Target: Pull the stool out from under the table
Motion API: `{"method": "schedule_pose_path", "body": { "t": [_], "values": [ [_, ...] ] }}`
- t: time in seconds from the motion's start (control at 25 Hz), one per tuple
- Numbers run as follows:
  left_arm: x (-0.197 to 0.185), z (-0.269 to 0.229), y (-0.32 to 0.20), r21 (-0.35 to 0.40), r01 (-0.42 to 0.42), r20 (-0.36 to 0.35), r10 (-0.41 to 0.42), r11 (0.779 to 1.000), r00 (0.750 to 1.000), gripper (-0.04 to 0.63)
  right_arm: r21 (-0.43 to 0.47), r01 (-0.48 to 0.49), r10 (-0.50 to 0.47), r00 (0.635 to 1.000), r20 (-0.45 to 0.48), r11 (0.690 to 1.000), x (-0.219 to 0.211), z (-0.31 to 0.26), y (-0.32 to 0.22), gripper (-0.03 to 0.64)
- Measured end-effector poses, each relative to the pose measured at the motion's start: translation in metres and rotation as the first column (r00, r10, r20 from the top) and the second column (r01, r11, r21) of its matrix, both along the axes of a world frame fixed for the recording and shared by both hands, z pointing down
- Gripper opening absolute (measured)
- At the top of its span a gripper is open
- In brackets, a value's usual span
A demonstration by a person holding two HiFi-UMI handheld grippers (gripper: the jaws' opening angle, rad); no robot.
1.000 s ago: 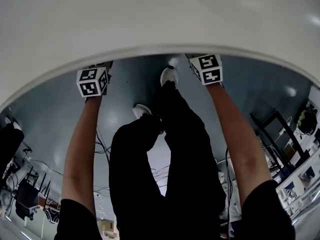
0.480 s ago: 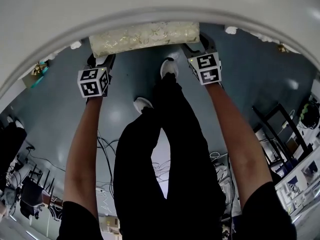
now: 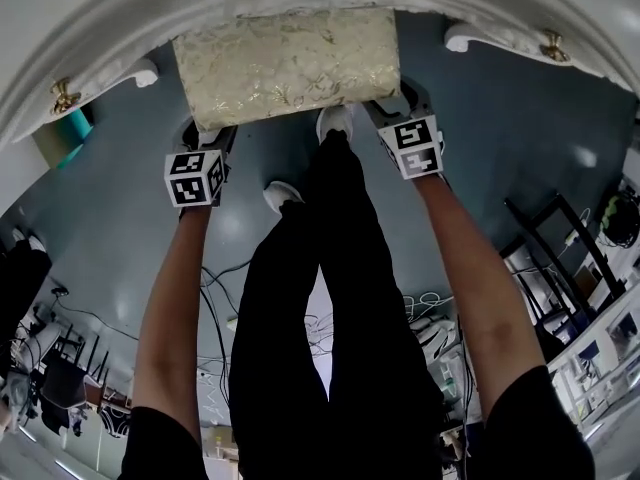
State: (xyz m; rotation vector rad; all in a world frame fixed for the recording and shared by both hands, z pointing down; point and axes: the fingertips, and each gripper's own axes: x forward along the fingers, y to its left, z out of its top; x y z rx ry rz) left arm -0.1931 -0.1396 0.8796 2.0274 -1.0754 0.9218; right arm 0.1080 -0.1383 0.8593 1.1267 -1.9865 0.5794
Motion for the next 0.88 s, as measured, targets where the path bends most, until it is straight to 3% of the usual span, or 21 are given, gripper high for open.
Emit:
{"method": "schedule_pose_path", "body": {
  "t": [0.44, 0.88],
  "values": [
    [-0.002, 0.003, 0.070, -0.069, -0.052, -0.037, 0.049, 0.996, 0.998, 0.299, -0.071, -0.011, 0.008, 0.999, -0.042, 0.997, -0.005, 0.005, 0.074, 0.290],
    [-0.002, 0.003, 0.079, -0.084, -0.024, -0.026, 0.022, 0.996, 0.999, 0.301, -0.105, -0.019, 0.010, 0.997, -0.082, 0.994, -0.004, 0.007, 0.084, 0.288]
  ]
}}
